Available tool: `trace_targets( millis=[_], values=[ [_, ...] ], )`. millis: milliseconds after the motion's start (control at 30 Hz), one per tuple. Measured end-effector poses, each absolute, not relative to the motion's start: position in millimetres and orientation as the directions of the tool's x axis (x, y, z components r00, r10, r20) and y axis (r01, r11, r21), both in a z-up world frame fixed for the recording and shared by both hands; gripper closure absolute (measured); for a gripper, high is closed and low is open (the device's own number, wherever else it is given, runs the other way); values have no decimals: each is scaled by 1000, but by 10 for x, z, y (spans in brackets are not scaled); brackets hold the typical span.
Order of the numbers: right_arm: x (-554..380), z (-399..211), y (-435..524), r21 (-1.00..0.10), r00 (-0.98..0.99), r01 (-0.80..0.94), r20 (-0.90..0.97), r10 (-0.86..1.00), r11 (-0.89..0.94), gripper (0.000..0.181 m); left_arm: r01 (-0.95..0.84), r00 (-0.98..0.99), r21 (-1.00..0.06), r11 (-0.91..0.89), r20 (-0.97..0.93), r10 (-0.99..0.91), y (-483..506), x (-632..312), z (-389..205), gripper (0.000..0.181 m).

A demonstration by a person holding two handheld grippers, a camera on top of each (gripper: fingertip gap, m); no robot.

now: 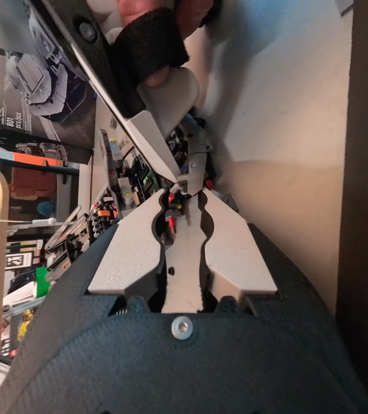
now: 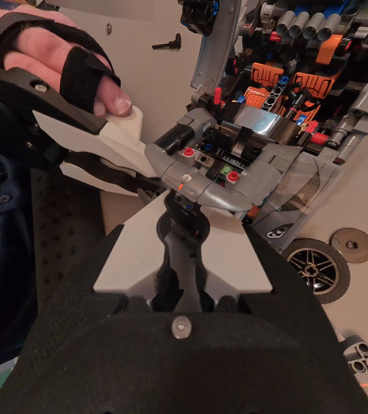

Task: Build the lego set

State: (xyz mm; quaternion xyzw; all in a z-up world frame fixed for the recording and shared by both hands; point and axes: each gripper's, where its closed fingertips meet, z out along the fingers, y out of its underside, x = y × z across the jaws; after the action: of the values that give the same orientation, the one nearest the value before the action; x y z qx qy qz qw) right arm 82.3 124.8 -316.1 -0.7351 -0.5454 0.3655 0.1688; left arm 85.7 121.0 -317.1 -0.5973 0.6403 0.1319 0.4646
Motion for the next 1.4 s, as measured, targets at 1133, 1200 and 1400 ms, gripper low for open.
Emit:
trace_targets(
  millis=[1133,1200,1400],
  values=[
    [841,-3152,1244,-642,144,674,-371,918,-365,164,-862,105,-417,288,-703,-703,1053,892,-3201,181],
    [841,-3146,1234,-640,142,670,-386,912,-375,163,-865,107,-415,281,-701,-705,1062,890,-3211,181],
    [845,-3140,1217,-638,134,670,-398,907,-379,160,-878,120,-398,267,-723,-680,1110,878,-3192,181]
  ],
)
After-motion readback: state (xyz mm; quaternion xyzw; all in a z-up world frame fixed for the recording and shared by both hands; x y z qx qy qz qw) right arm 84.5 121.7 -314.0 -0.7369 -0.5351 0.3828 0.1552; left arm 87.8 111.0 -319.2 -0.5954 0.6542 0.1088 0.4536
